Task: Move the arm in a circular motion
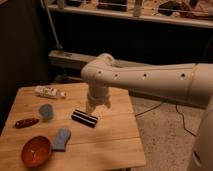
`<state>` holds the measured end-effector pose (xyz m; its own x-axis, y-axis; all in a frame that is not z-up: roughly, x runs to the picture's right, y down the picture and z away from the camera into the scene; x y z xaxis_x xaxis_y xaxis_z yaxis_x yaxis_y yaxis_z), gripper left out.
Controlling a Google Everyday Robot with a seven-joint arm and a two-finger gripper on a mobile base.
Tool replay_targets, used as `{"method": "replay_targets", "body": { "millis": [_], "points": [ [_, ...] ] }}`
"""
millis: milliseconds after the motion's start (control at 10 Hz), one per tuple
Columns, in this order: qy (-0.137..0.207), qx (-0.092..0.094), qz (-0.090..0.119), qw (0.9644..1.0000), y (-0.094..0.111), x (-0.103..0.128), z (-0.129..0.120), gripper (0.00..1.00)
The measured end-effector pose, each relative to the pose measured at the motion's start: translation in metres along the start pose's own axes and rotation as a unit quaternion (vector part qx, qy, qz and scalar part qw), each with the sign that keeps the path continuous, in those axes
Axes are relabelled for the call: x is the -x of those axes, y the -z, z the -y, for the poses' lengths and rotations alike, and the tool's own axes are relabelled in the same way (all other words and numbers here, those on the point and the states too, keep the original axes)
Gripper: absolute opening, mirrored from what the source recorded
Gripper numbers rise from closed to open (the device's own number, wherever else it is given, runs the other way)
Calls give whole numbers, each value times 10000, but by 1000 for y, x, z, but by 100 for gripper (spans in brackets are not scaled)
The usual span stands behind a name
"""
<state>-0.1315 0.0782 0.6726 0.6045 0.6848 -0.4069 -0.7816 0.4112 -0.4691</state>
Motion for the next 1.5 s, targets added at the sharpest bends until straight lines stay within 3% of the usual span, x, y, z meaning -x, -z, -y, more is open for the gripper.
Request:
{"method": "replay_targets", "body": {
  "millis": [200, 300, 500, 600, 800, 900, 1000, 1100, 1200, 1300, 1400, 1500],
  "points": [
    [692, 87, 243, 9973, -2, 60, -29, 65],
    [833, -98, 392, 9957, -2, 101, -12, 65],
    [599, -294, 587, 9960, 0, 137, 26, 65],
    [190, -501, 591, 9968, 0, 140, 71, 65],
    [-542, -684, 534, 9947, -4, 121, 133, 65],
    [-1011, -764, 463, 9909, -7, 99, 167, 65],
    [-1547, -812, 348, 9840, -11, 67, 200, 65],
    [-1848, -836, 277, 9788, -13, 46, 217, 65],
    [-2331, -877, 170, 9684, -14, 7, 240, 65],
    [-2635, -891, 104, 9605, -13, -21, 252, 65],
    [-2845, -841, 62, 9550, -11, -44, 253, 65],
    [-2882, -780, 41, 9544, -10, -55, 247, 65]
  ]
}}
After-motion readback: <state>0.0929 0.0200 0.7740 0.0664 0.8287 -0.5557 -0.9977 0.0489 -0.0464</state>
